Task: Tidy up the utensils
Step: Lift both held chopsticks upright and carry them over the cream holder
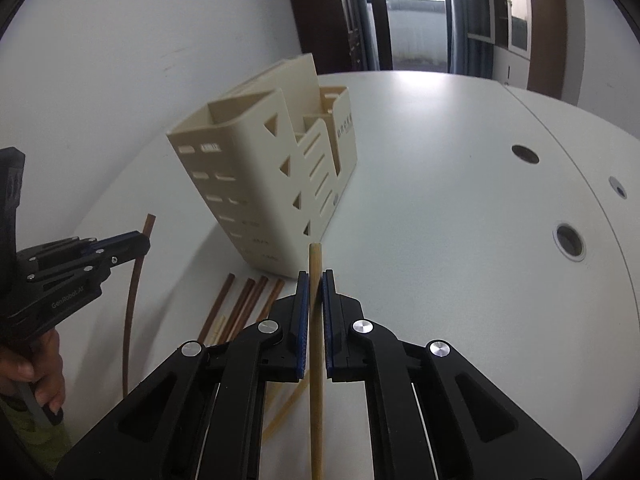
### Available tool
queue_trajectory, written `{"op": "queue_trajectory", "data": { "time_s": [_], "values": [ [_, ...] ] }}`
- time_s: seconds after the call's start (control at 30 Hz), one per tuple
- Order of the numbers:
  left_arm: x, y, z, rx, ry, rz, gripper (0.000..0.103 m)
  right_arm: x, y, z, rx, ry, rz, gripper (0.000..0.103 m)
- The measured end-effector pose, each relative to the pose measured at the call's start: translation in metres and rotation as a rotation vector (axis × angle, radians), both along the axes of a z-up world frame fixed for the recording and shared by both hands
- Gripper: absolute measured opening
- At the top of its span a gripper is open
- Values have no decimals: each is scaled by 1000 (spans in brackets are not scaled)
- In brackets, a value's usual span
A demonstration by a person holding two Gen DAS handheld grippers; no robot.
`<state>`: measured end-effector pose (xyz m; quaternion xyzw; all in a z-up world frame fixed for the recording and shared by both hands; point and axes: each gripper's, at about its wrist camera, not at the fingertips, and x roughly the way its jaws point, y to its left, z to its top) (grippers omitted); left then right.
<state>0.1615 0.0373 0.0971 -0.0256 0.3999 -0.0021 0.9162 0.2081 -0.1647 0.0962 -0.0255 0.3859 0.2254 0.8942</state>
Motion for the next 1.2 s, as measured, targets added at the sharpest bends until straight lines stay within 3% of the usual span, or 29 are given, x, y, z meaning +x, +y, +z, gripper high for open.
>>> {"op": "queue_trajectory", "data": {
  "time_s": [0.23, 0.4, 0.83, 1.2],
  "values": [
    [-4, 0, 51, 19, -109, -6, 7, -18, -4, 49, 56, -196, 22, 7],
    [-2, -10, 62, 43, -199, -8, 7, -15, 0, 56, 108, -262, 52, 7],
    [-8, -17, 80, 32, -307, -17, 7, -10, 3, 76, 161, -442, 94, 7],
    [-25, -30, 132, 24, -585, 13, 7, -12, -1, 98, 267, -637, 62, 7]
  ]
}}
